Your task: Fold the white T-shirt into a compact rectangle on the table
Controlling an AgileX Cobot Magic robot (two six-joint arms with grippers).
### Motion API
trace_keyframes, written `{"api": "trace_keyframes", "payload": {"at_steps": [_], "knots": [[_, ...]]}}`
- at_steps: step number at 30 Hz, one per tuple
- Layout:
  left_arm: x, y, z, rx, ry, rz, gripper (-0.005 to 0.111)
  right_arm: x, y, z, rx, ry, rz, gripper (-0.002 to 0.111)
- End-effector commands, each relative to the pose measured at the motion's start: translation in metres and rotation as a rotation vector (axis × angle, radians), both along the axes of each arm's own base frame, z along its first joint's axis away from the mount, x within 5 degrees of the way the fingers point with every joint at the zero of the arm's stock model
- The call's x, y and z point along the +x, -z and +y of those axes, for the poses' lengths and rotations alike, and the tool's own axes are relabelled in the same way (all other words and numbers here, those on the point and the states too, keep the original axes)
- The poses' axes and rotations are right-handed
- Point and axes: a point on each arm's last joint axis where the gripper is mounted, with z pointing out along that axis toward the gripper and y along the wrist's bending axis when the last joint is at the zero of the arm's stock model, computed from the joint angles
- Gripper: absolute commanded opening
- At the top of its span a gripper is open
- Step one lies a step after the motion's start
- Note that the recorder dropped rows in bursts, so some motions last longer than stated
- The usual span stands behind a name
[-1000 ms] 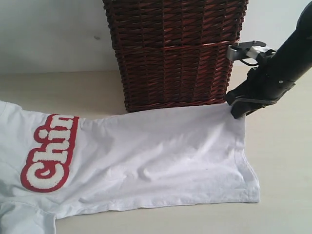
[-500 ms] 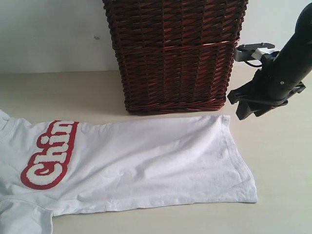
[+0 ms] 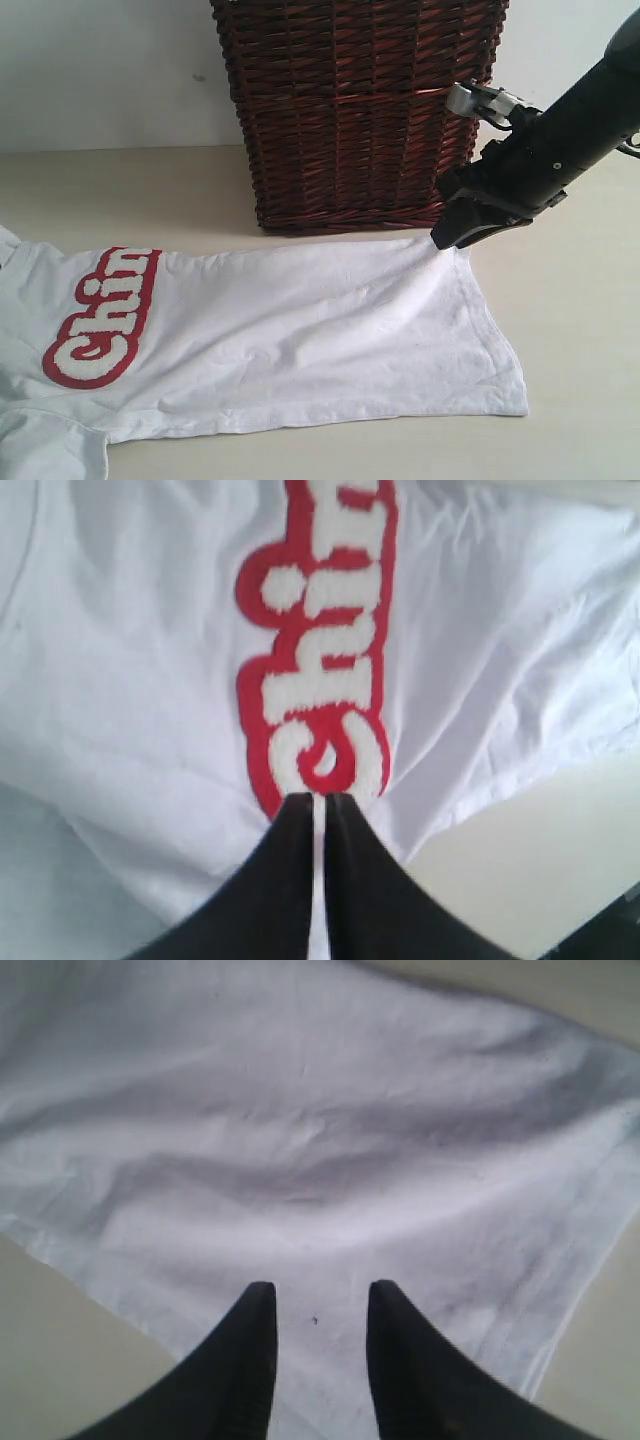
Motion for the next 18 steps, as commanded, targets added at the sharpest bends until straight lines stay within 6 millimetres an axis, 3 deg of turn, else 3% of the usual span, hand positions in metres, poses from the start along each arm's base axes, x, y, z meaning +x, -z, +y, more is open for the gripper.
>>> {"api": "trace_keyframes", "payload": {"at_steps": [1, 5, 9, 11, 15, 16, 18], "knots": [[-0.01, 0.007, 0.006, -0.016, -0.024, 0.056, 0.0, 0.0, -0.003, -0.001, 0.007, -0.022, -0.009, 0.034], [-0.018, 0.005, 0.022, -0.053, -0.069, 0.077, 0.0, 0.0, -0.003, -0.001, 0.007, -0.023, -0.007, 0.034], [-0.035, 0.027, 0.024, -0.092, -0.115, 0.136, 0.001, 0.0, -0.003, -0.001, 0.008, -0.035, -0.013, 0.034], [-0.035, 0.035, 0.021, -0.118, -0.051, 0.075, 0.011, 0.0, -0.003, -0.001, 0.008, -0.035, -0.013, 0.034], [-0.031, 0.045, 0.026, -0.075, -0.093, 0.084, 0.076, 0.0, -0.003, 0.0, 0.012, -0.036, -0.011, 0.034], [-0.031, 0.047, 0.029, -0.029, -0.11, 0.091, 0.082, 0.0, -0.003, 0.0, 0.013, -0.038, -0.009, 0.034], [-0.03, 0.05, 0.041, 0.075, -0.165, 0.119, 0.076, -0.001, -0.003, 0.0, 0.014, -0.04, -0.006, 0.034]]}}
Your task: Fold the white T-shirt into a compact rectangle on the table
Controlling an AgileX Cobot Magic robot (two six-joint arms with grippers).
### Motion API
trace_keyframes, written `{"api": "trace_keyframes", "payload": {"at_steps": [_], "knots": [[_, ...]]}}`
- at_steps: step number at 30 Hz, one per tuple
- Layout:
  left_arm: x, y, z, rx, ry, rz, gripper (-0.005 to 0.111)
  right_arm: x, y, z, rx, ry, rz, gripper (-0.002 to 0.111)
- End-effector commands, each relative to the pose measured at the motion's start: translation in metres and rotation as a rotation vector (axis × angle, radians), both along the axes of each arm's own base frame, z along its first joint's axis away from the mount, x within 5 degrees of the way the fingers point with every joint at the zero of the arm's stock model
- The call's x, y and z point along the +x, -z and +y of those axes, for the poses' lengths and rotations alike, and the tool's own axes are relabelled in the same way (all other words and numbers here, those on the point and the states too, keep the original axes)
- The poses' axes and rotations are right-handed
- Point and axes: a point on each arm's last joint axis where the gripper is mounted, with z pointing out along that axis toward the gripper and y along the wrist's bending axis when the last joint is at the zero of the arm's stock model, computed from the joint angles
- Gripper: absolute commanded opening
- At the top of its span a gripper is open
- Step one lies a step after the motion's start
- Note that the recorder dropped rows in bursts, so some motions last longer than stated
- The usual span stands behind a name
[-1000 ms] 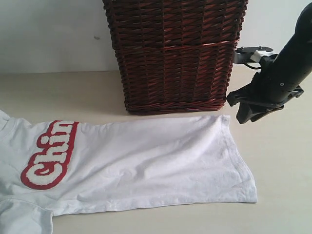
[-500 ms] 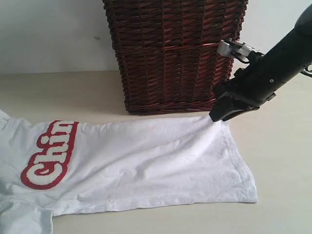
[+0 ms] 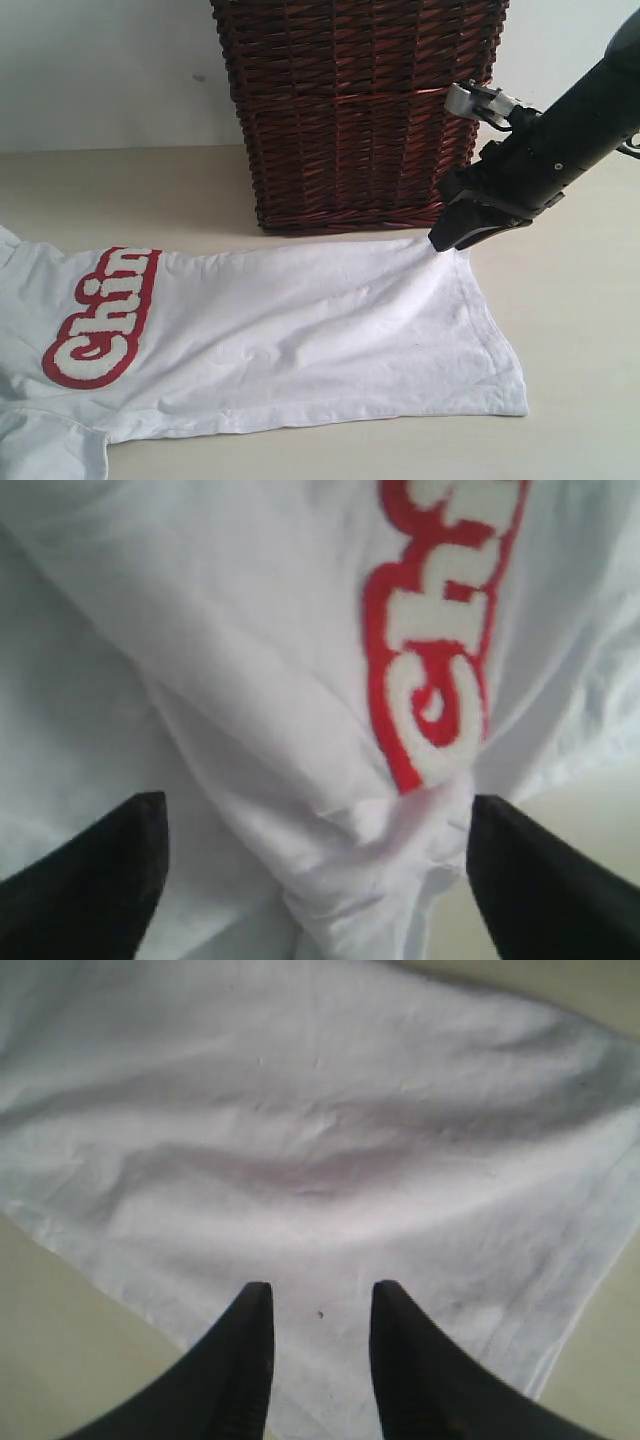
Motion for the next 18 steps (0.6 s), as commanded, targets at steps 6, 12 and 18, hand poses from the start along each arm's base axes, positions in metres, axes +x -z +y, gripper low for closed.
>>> {"api": "trace_keyframes", "payload": {"at_steps": [6, 12, 18], "knots": [[0.018, 0.009, 0.001, 0.094, -0.145, -0.151, 0.059, 0.0, -0.003, -0.001, 0.009, -0.015, -0.003, 0.034], [0.028, 0.036, -0.014, 0.112, -0.087, -0.126, 0.058, 0.0, -0.003, -0.001, 0.009, -0.016, -0.002, 0.034], [0.034, 0.032, -0.008, 0.089, -0.144, -0.148, 0.015, 0.0, -0.003, -0.001, 0.008, -0.017, 0.001, 0.034]]}}
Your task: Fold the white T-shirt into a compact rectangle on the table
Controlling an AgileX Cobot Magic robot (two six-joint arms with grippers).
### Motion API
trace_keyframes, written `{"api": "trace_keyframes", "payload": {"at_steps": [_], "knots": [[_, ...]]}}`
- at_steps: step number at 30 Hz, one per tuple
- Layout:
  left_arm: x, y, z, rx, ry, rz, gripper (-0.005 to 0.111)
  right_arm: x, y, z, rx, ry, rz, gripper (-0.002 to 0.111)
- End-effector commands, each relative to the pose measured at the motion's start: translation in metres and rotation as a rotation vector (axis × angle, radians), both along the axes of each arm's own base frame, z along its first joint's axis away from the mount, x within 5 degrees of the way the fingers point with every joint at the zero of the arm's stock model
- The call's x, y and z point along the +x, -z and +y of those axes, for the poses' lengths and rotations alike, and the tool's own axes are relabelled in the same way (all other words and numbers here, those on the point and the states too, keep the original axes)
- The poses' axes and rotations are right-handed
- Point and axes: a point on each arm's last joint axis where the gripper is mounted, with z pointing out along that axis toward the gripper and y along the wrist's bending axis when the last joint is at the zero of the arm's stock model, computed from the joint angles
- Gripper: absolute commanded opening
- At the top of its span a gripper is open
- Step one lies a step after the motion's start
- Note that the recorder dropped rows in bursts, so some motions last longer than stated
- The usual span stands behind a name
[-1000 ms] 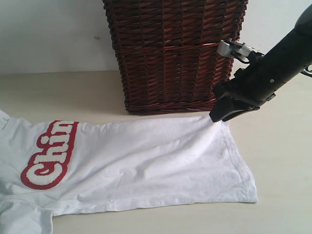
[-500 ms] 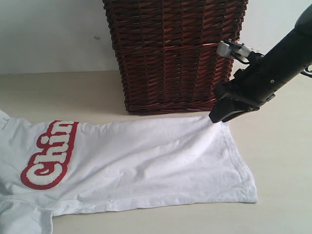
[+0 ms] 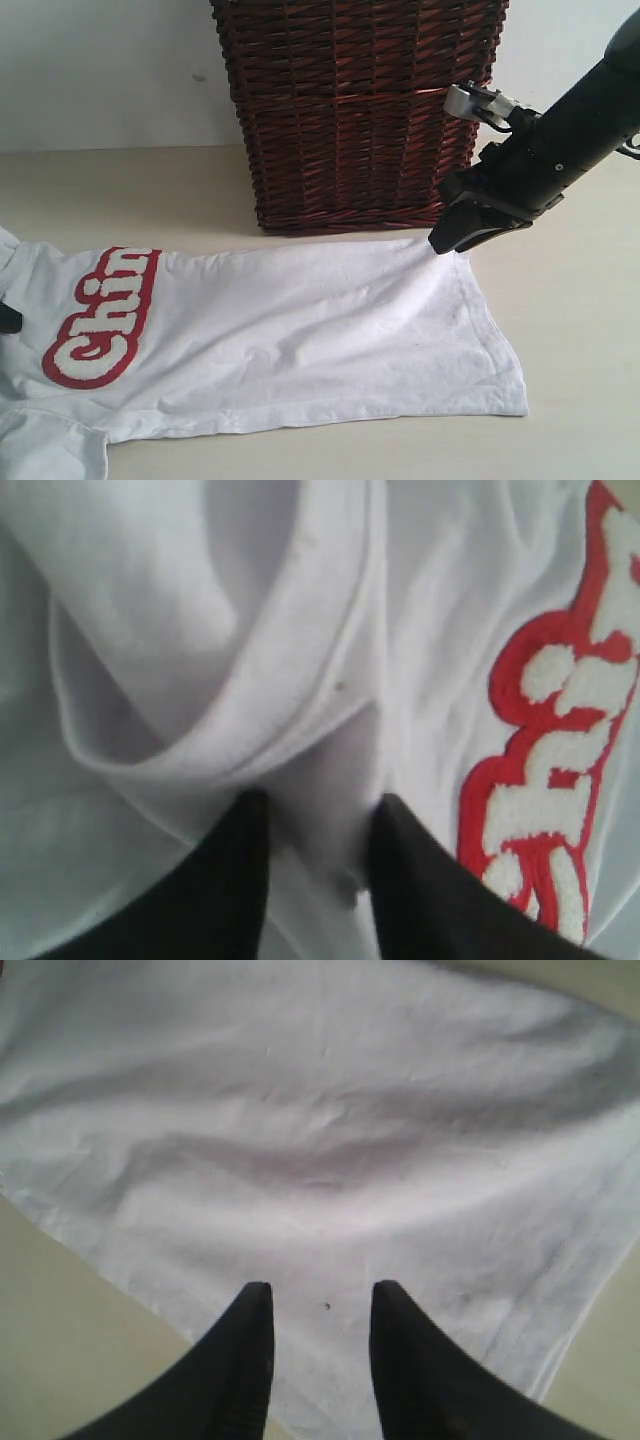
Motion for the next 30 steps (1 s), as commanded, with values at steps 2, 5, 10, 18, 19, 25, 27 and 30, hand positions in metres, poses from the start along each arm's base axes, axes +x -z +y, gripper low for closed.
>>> {"api": "trace_keyframes", "payload": {"at_steps": [2, 5, 10, 18, 19, 25, 27, 30], "knots": [[0.009, -0.022, 0.007, -0.017, 0.016, -0.074, 0.0, 0.001, -0.003, -0.001, 0.005, -0.005, -0.01, 0.034], [0.019, -0.048, 0.01, -0.009, 0.042, -0.156, 0.0, 0.001, -0.003, -0.001, 0.005, -0.005, -0.01, 0.034], [0.035, -0.1, 0.017, 0.064, 0.043, -0.317, 0.0, 0.001, -0.003, -0.001, 0.005, -0.005, -0.01, 0.034], [0.038, -0.096, 0.033, 0.228, 0.035, -0.239, 0.03, 0.001, -0.003, -0.001, 0.006, -0.008, -0.009, 0.034], [0.036, -0.092, 0.035, 0.251, 0.037, -0.207, 0.04, 0.001, -0.002, -0.001, 0.003, -0.009, -0.01, 0.034], [0.032, -0.087, 0.046, 0.35, -0.048, -0.114, 0.064, 0.001, -0.006, 0.004, 0.073, -0.037, -0.024, 0.033], [0.032, -0.091, 0.046, 0.346, -0.069, -0.125, 0.053, 0.001, -0.01, 0.014, 0.141, -0.063, -0.06, 0.028], [0.032, -0.097, 0.041, 0.313, -0.063, -0.146, 0.028, 0.004, 0.0, 0.032, 0.101, -0.091, -0.103, 0.009]]}}
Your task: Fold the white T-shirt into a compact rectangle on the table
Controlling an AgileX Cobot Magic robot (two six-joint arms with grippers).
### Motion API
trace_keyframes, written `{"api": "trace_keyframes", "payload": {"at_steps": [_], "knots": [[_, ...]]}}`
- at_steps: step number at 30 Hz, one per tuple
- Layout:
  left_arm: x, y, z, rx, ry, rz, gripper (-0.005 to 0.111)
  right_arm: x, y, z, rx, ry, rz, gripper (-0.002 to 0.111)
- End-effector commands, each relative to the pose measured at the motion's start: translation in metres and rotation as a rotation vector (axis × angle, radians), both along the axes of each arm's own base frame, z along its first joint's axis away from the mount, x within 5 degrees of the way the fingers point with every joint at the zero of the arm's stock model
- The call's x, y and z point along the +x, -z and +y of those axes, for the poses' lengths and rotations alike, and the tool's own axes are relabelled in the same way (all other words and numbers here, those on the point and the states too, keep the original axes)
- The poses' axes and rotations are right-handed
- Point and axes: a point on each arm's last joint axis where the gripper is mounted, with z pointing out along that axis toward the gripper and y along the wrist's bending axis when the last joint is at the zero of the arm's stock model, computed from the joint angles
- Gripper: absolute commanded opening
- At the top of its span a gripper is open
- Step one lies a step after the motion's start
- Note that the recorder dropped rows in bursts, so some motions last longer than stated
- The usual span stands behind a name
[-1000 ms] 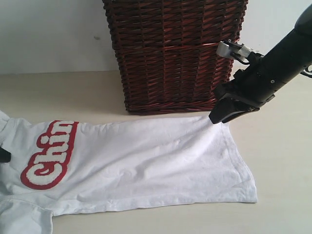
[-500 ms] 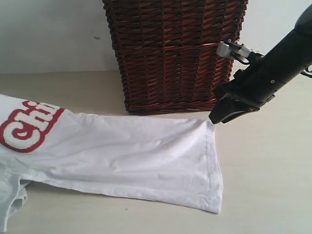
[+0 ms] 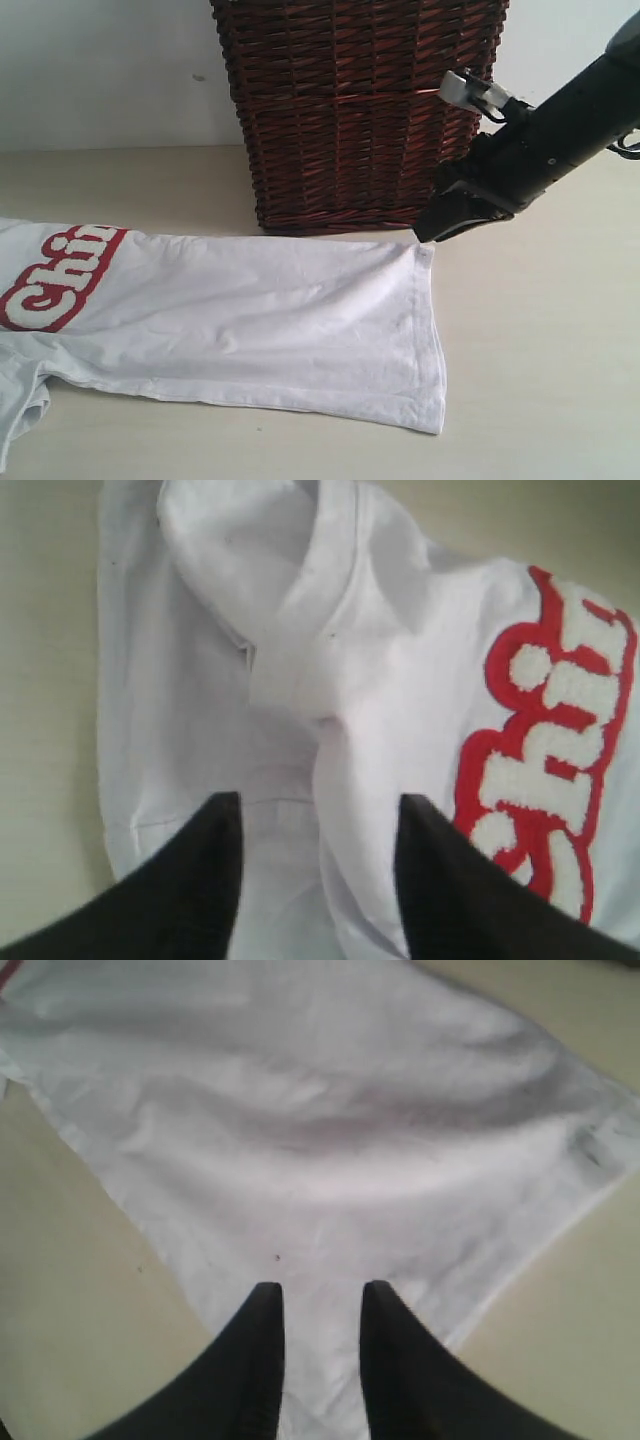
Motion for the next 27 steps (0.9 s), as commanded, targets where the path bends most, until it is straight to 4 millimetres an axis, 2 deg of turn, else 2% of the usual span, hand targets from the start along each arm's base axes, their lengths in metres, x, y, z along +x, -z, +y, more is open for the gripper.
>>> {"api": "trace_keyframes", "payload": {"at_steps": [1, 2, 3, 6, 7, 9, 13, 18, 21, 22, 23, 25, 27], "knots": [[0.001, -0.012, -0.005, -0.043, -0.003, -0.045, 0.017, 0.004, 0.012, 0.027, -0.019, -0.057, -0.07, 0.0], [0.001, -0.014, -0.008, -0.065, 0.017, -0.06, 0.006, 0.002, 0.019, 0.035, -0.037, -0.084, -0.063, 0.0], [0.003, -0.015, -0.011, -0.087, 0.032, -0.078, 0.001, 0.0, 0.027, 0.041, -0.06, -0.114, -0.05, 0.0], [0.009, -0.021, -0.016, -0.163, 0.015, -0.156, 0.0, -0.003, 0.049, 0.052, -0.175, -0.138, -0.01, 0.0], [0.013, -0.027, -0.018, -0.209, -0.006, -0.221, 0.0, -0.004, 0.064, 0.05, -0.292, -0.133, 0.02, 0.0], [0.017, -0.032, -0.019, -0.22, -0.009, -0.286, 0.0, -0.002, 0.078, 0.042, -0.388, -0.091, 0.059, 0.0], [0.022, -0.039, -0.018, -0.209, -0.004, -0.382, 0.0, 0.001, 0.094, 0.042, -0.41, -0.072, 0.078, 0.0], [0.027, -0.041, -0.01, -0.116, -0.039, -0.453, 0.0, -0.001, 0.108, 0.039, -0.452, -0.1, 0.117, 0.0], [0.032, -0.045, -0.004, -0.098, -0.106, -0.511, 0.0, 0.002, 0.111, 0.02, -0.638, -0.067, 0.116, 0.0], [0.032, -0.046, -0.006, -0.12, -0.093, -0.53, 0.0, 0.002, 0.111, 0.004, -0.751, -0.033, 0.141, 0.0], [0.032, -0.048, -0.009, -0.141, -0.066, -0.532, 0.0, 0.001, 0.112, -0.003, -0.776, -0.018, 0.147, 0.0], [0.023, -0.048, -0.025, -0.206, 0.047, -0.524, 0.0, 0.005, 0.115, -0.021, -0.752, 0.07, 0.101, 0.0], [0.003, -0.039, -0.05, -0.218, 0.168, -0.484, 0.0, 0.003, 0.115, -0.024, -0.684, 0.152, 0.083, 0.0]]}}
